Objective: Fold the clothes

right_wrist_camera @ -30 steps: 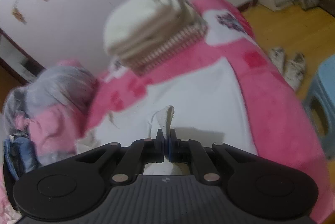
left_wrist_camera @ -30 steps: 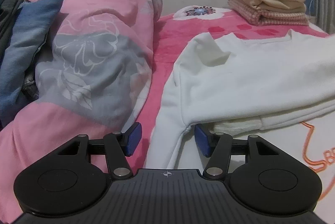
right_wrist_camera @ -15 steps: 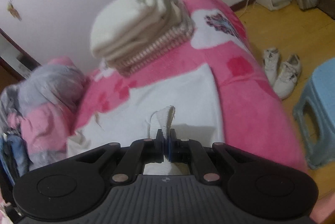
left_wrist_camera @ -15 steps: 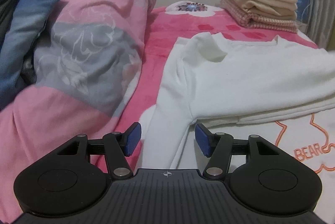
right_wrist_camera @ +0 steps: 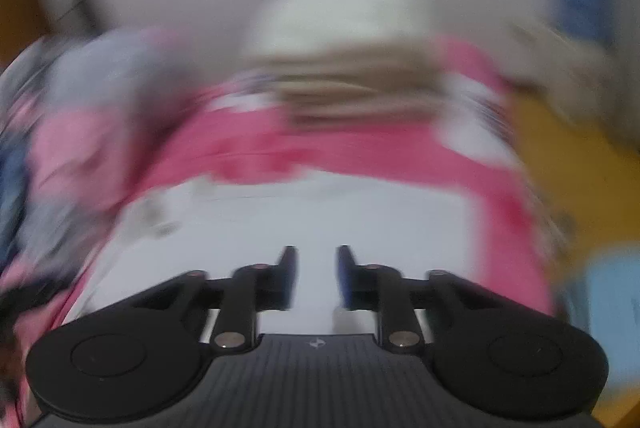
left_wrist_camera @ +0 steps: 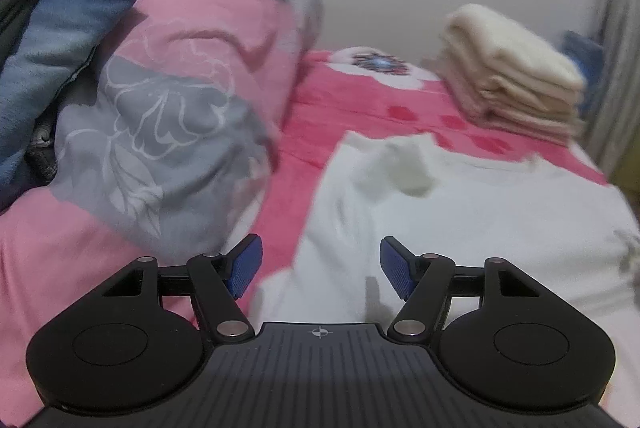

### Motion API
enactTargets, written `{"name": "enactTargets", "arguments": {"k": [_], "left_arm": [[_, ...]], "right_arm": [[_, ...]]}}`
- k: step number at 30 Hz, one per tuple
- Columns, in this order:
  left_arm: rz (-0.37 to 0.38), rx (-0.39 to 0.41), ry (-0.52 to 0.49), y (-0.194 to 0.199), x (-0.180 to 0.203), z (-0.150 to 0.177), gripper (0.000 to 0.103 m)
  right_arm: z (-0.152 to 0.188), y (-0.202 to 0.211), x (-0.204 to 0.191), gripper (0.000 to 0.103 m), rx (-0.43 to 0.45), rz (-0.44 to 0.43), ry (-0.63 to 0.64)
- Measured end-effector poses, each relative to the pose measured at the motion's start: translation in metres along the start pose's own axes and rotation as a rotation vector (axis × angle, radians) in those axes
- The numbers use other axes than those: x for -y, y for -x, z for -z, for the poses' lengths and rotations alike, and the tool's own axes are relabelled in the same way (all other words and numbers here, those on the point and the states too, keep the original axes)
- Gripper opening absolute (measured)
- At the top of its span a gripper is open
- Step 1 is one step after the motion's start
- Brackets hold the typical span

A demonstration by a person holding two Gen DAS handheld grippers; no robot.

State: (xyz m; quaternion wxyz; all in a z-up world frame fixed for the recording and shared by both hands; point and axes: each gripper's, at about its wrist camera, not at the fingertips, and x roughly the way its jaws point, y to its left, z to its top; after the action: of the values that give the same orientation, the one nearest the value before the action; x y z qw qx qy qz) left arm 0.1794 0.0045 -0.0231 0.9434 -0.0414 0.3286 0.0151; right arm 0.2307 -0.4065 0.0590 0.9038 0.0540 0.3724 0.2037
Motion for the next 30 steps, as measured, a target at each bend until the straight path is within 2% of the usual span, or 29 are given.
{"name": "enactTargets", "arguments": {"k": [1, 3, 6, 9, 11, 15, 17, 20, 21, 22, 23, 24, 25, 28, 30], "left_arm": [[-0.016, -0.004, 0.008, -0.006, -0.002, -0.002, 0.065], [-0.04, -0.008, 0.032, -0.016, -0.007, -0.004, 0.065], [-0.058, -0.031, 0.092, -0.028, -0.019, -0.004, 0.065], [-0.051, -0.079, 0.127, -0.038, -0.028, 0.003, 0.065], [-0.046, -0.078, 0.117, -0.038, -0.029, 0.006, 0.065], [-0.032, -0.071, 0.098, -0.038, -0.031, 0.008, 0.065], [-0.024, -0.066, 0.078, -0.037, -0.031, 0.01, 0.065], [-0.023, -0.055, 0.019, -0.035, -0.029, 0.016, 0.065], [-0.026, -0.051, -0.004, -0.034, -0.028, 0.018, 0.065], [-0.03, -0.046, -0.024, -0.033, -0.027, 0.02, 0.065], [-0.036, -0.041, -0.038, -0.032, -0.026, 0.021, 0.063], [-0.042, -0.038, -0.045, -0.031, -0.027, 0.021, 0.062], [-0.049, -0.034, -0.05, -0.03, -0.027, 0.021, 0.059], [-0.058, -0.025, -0.028, -0.023, -0.032, 0.021, 0.053], [-0.051, -0.015, 0.003, -0.016, -0.037, 0.02, 0.053]], "right_arm": [[-0.006, -0.009, -0.02, 0.041, -0.008, -0.043, 0.076], [-0.019, -0.035, -0.06, 0.042, -0.033, -0.135, 0.208], [-0.038, -0.074, -0.1, 0.044, -0.088, -0.236, 0.286], [-0.065, -0.12, -0.121, 0.045, -0.16, -0.301, 0.203], [-0.084, -0.156, -0.127, 0.046, -0.231, -0.34, 0.091], [-0.101, -0.214, -0.126, 0.046, -0.338, -0.35, -0.084], [-0.102, -0.234, -0.13, 0.046, -0.371, -0.345, -0.103], [-0.099, -0.247, -0.142, 0.045, -0.421, -0.362, -0.048], [-0.098, -0.252, -0.145, 0.043, -0.437, -0.367, -0.03], [-0.096, -0.256, -0.149, 0.035, -0.454, -0.373, -0.011], [-0.095, -0.26, -0.153, 0.014, -0.471, -0.379, 0.007], [-0.094, -0.264, -0.157, 0.006, -0.487, -0.384, 0.026], [-0.094, -0.266, -0.16, 0.006, -0.482, -0.401, 0.042], [-0.095, -0.258, -0.153, 0.005, -0.353, -0.499, 0.007], [-0.094, -0.255, -0.148, 0.005, -0.267, -0.559, -0.03]]}}
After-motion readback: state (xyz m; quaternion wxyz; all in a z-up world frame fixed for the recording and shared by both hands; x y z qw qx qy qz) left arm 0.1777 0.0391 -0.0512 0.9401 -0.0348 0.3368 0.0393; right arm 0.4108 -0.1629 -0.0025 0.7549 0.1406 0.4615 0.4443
